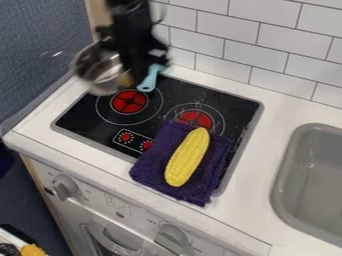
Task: Moved the pot to the upper right corner of the burner
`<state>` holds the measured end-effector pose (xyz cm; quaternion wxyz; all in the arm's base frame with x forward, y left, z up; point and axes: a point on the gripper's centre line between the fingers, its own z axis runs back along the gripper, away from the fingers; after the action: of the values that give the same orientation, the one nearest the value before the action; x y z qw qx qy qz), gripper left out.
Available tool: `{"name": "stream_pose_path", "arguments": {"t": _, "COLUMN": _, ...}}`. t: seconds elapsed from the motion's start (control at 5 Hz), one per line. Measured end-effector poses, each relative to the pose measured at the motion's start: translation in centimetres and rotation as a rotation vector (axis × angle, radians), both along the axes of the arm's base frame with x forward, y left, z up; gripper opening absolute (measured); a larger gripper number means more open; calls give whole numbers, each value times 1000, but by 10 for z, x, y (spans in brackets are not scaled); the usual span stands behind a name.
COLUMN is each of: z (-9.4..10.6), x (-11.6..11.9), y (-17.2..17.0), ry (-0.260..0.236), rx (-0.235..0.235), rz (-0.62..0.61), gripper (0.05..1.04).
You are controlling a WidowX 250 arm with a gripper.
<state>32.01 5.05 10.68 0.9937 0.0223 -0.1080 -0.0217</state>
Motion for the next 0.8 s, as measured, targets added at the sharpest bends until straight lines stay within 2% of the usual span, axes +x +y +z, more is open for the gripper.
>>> {"name": "stream_pose_path", "arguments": {"t": 0.2, "z": 8, "x": 30, "y": -49, "ry": -27, "rx": -8, "rz": -122, "gripper": 83}}
{"name": "stream_pose_path", "arguments": {"t": 0.4, "z": -10, "x": 49, "y": -100, "ry": 14, "rx": -9, "rz": -215, "gripper": 83}}
{"name": "stream_pose_path", "arguments": {"t": 0.6, "z": -30, "x": 56, "y": -125, "ry": 55, "rx": -6, "rz": -237, "gripper": 83}}
{"name": "stream_pose_path", "arguments": {"t": 0.8, "z": -57, "x": 59, "y": -125, "ry": 109, "rx": 1, "rz": -213, "gripper": 83}}
